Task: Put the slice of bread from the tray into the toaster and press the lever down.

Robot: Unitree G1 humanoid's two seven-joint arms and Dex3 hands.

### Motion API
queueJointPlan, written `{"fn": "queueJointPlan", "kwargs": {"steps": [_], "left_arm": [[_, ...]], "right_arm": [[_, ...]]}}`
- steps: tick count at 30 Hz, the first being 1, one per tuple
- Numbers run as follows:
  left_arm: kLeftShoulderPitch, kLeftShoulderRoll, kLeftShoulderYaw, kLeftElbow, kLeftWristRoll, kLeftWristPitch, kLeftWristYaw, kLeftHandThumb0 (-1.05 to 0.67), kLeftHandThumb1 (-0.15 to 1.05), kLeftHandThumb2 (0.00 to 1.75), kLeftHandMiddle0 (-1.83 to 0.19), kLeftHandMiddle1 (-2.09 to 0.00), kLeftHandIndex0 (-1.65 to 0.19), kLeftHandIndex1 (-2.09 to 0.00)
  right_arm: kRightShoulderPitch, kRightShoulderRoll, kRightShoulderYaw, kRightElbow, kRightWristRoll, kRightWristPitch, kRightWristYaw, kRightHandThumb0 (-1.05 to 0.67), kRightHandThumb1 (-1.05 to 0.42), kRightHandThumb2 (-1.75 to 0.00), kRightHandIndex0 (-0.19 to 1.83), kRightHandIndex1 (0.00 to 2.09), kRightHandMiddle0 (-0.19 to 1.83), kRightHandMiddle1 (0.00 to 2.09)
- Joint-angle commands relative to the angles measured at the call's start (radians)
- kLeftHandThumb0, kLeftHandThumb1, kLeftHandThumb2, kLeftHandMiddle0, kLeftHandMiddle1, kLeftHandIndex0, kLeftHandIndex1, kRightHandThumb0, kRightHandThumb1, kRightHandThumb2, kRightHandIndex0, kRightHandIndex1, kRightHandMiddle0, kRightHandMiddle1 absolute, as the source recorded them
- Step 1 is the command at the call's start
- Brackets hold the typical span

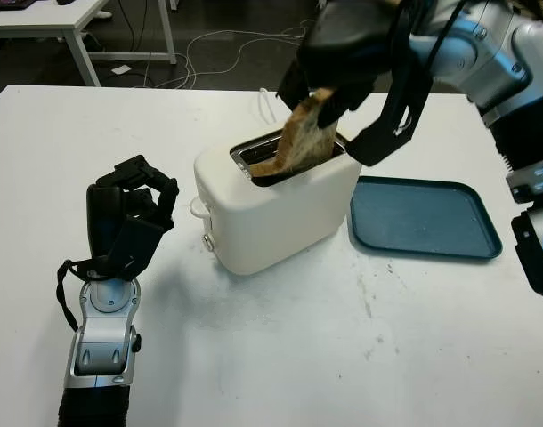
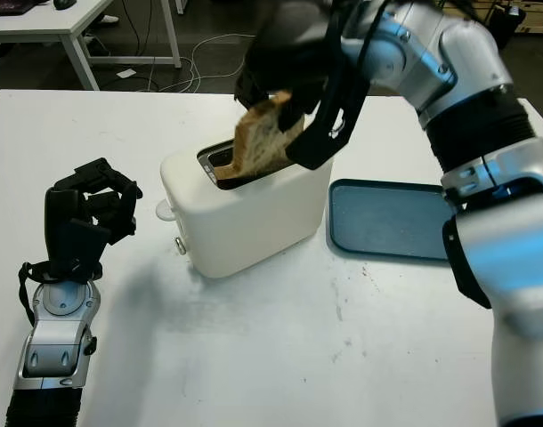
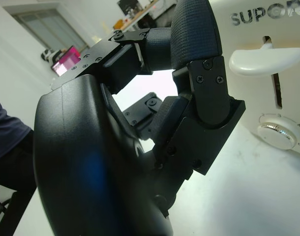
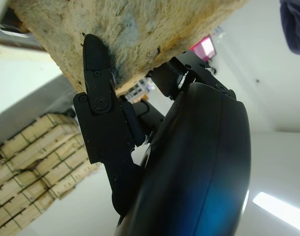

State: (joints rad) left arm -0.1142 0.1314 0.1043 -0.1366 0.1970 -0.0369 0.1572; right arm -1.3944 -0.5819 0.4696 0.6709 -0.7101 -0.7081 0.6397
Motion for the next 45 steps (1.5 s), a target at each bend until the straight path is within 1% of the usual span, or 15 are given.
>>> {"fn": "queueJointPlan", "kwargs": {"steps": [1,16,33,35,39,42,45], "left_arm": [[-0.002,-0.001,0.0,0.001,-0.004,-0.016,0.0,-0.8,0.65,0.82,-1.32,-1.51,-1.05,-1.51],[-0.002,-0.004,0.001,-0.005,-0.006,-0.005,0.0,-0.79,0.66,0.8,-1.32,-1.51,-1.06,-1.5],[0.0,-0.003,0.002,-0.001,-0.001,-0.016,0.006,-0.79,0.65,0.82,-1.32,-1.51,-1.06,-1.52],[-0.001,-0.003,0.002,0.003,0.001,-0.021,0.008,-0.79,0.65,0.82,-1.32,-1.51,-1.05,-1.51],[0.001,-0.005,0.002,-0.002,-0.001,-0.011,0.007,-0.8,0.64,0.83,-1.33,-1.5,-1.06,-1.51],[0.003,-0.007,0.001,-0.006,0.0,-0.009,0.008,-0.8,0.64,0.83,-1.32,-1.5,-1.06,-1.51],[0.003,-0.006,0.0,-0.007,0.004,-0.008,0.01,-0.8,0.64,0.83,-1.32,-1.51,-1.06,-1.51]], "right_arm": [[-0.017,-0.011,-0.011,0.001,0.008,0.011,-0.007,-0.47,-0.92,-0.38,1.07,1.75,0.81,1.75],[-0.021,-0.024,-0.019,0.0,0.001,0.009,-0.027,-0.46,-0.92,-0.36,1.07,1.75,0.8,1.75],[-0.015,-0.033,0.004,0.014,-0.045,0.026,-0.021,-0.45,-0.92,-0.36,1.05,1.75,0.76,1.75],[-0.015,-0.035,0.012,0.02,-0.055,0.009,-0.036,-0.46,-0.92,-0.36,1.05,1.75,0.77,1.75],[0.0,-0.03,0.017,0.026,-0.056,0.005,-0.048,-0.47,-0.92,-0.35,1.06,1.75,0.8,1.75],[0.011,-0.023,0.02,0.033,-0.048,0.005,-0.048,-0.47,-0.92,-0.35,1.03,1.75,0.78,1.75],[0.016,-0.014,0.027,0.032,-0.044,0.01,-0.03,-0.46,-0.92,-0.35,1.05,1.75,0.77,1.75]]}}
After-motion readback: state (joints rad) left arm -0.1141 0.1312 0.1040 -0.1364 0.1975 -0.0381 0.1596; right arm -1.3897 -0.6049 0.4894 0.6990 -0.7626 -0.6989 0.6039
